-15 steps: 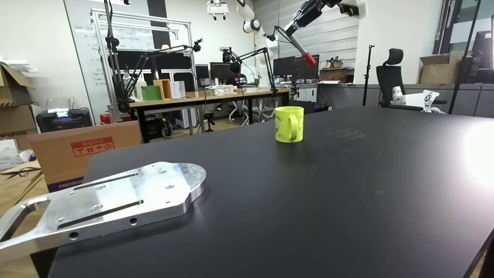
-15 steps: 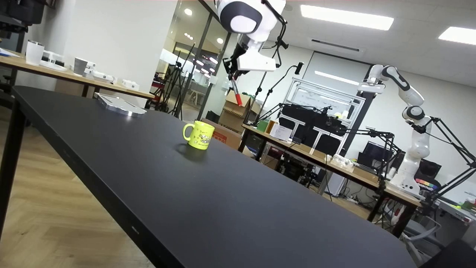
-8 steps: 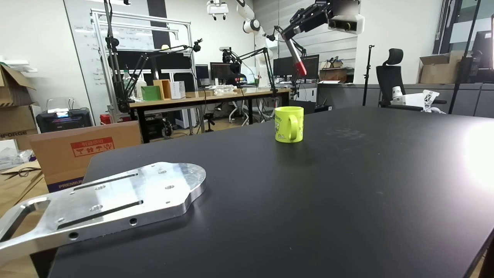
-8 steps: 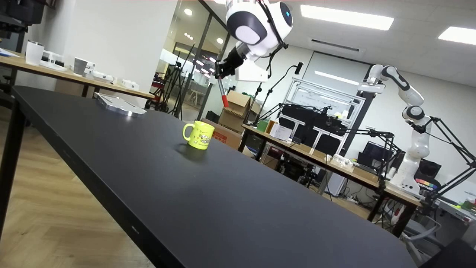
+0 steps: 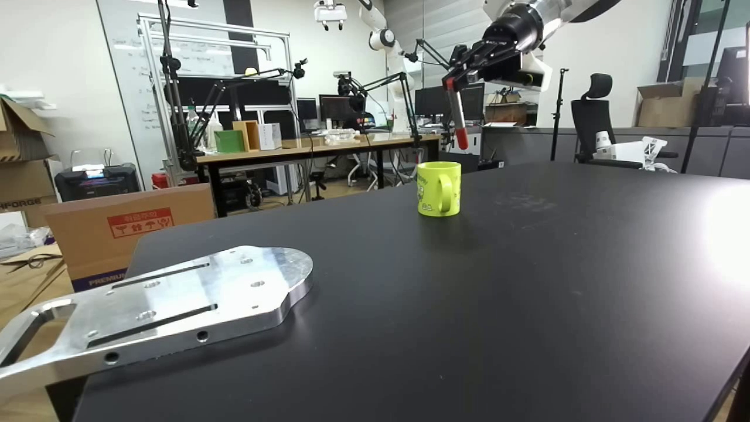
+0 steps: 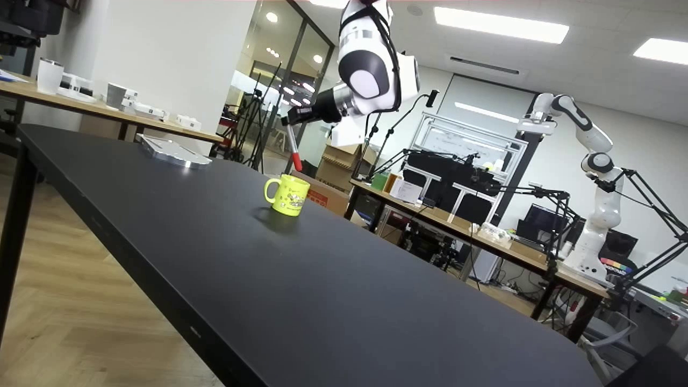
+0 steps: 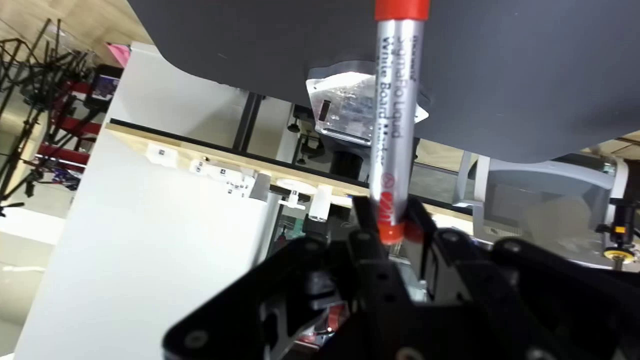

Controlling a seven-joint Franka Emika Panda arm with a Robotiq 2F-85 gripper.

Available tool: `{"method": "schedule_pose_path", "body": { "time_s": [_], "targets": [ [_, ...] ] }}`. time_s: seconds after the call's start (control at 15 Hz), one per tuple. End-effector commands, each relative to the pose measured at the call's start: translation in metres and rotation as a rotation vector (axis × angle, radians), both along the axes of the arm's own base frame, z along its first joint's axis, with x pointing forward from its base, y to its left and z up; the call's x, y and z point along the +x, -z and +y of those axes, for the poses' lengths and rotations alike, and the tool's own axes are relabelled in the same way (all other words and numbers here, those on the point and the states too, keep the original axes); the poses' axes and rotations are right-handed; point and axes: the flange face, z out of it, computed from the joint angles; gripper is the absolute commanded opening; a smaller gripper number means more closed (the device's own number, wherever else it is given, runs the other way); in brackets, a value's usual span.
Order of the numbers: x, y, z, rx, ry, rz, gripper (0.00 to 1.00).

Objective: Put the marker into the mug.

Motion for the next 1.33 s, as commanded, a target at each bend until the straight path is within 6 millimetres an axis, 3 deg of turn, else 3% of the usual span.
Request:
{"method": "schedule_pose_path", "body": {
  "time_s": [0.0, 0.33, 0.87, 0.93, 1.27],
  "targets": [
    [0.01, 0.012, -0.007, 0.045, -0.08, -0.046, 0.05],
    [0.019, 0.026, -0.014, 0.036, -0.165, -0.105, 0.05],
    [0.036, 0.023, -0.012, 0.029, -0.221, -0.124, 0.05],
    [0.029, 0.029, -0.011, 0.029, -0.201, -0.11, 0.19],
    [0.033, 0.028, -0.01, 0.018, -0.203, -0.108, 0.19]
  ]
}}
